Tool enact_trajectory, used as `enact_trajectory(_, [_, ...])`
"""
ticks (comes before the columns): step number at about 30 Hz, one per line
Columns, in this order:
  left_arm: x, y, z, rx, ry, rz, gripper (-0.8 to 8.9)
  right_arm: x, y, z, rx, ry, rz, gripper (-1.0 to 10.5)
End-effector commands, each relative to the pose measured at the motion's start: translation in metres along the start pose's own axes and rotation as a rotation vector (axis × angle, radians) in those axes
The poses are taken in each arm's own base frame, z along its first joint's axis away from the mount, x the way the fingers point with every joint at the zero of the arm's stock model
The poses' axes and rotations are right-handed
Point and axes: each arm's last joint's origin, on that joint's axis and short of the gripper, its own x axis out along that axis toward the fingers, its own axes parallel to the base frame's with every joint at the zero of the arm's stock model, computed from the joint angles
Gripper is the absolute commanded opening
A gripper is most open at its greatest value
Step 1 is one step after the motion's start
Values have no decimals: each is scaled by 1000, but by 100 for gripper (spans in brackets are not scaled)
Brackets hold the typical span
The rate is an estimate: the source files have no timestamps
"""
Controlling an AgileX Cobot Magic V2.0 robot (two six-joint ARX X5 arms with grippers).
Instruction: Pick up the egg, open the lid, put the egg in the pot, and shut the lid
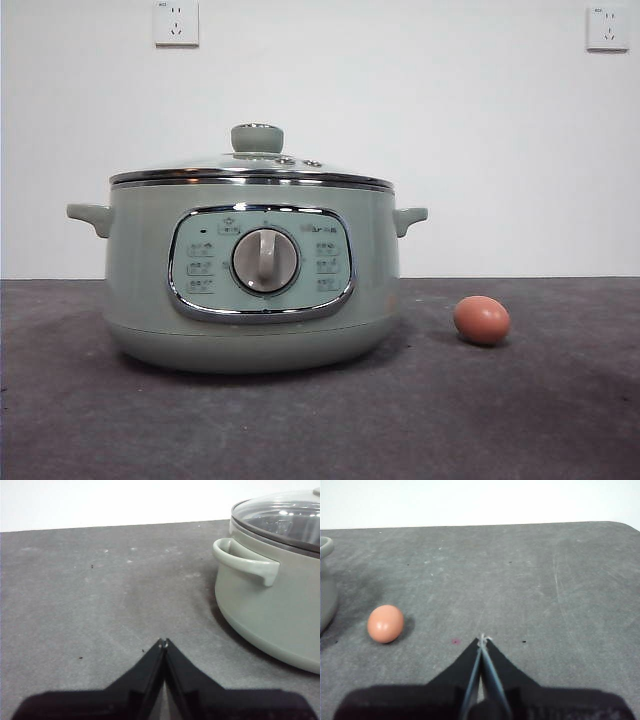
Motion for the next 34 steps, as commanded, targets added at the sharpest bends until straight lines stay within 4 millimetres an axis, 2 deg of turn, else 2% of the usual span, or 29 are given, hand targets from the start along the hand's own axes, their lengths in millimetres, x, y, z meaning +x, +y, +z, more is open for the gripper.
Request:
enact_trajectory(1, [1,0,-2,-9,6,-4,-3,1,0,-3,11,5,6,2])
enact_trajectory(5, [1,0,-2,-79,4,-4,-4,1,0,-2,18,-1,6,0])
enact_trajectory(8, [0,0,0,-148,-1,-4,-5,-1,0,3,111,-17,7,-9])
enact_trajectory(15, [-7,-3,21,-221,-47,-66,-6,-15,0,39,154,-126,17,-11])
enact_trajectory(22, [-24,-7,65,-235,-80,-114,-6,-34,1,85,196,-163,52,-11])
enact_trajectory(34, [-57,-15,154,-195,27,-242,-6,-47,9,168,93,88,287,-11])
